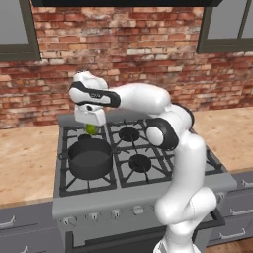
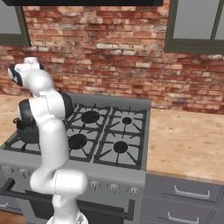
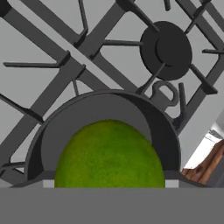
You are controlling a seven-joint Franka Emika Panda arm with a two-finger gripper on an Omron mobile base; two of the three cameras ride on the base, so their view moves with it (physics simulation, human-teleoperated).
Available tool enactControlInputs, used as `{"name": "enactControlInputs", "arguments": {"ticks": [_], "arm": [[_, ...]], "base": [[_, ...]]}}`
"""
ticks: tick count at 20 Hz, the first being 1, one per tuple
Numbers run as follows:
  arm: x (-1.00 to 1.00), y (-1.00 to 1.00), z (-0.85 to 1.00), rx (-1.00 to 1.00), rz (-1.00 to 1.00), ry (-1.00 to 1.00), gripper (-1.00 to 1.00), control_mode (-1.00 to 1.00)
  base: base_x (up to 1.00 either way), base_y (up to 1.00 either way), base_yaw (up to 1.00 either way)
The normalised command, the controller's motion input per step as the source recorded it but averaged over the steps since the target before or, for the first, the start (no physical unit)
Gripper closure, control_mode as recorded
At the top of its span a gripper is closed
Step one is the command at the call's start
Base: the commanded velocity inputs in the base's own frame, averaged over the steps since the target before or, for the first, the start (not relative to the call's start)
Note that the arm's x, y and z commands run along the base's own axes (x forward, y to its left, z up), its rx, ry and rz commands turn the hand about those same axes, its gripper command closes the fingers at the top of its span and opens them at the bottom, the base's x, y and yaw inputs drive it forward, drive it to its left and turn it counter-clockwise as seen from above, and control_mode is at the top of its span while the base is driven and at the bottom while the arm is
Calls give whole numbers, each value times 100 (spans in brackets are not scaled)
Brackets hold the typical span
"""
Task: Turn on the burner for the pot on the stove. Wait thirty seconds for the pot to heat up. Then add the lime to the pot.
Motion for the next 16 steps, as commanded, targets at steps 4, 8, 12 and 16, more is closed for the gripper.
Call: {"name": "enactControlInputs", "arguments": {"ticks": [4, 8, 12, 16], "arm": [[5, 5, -29, 0, 0, 0, 100, -100], [1, 1, -30, 1, 0, 0, 100, -100], [0, 0, -19, 5, 0, 0, 100, -100], [0, 0, -26, 2, 0, -1, 100, -100]], "base": [[0, 0, 0], [0, 0, 0], [0, 0, 0], [0, 0, 0]]}}
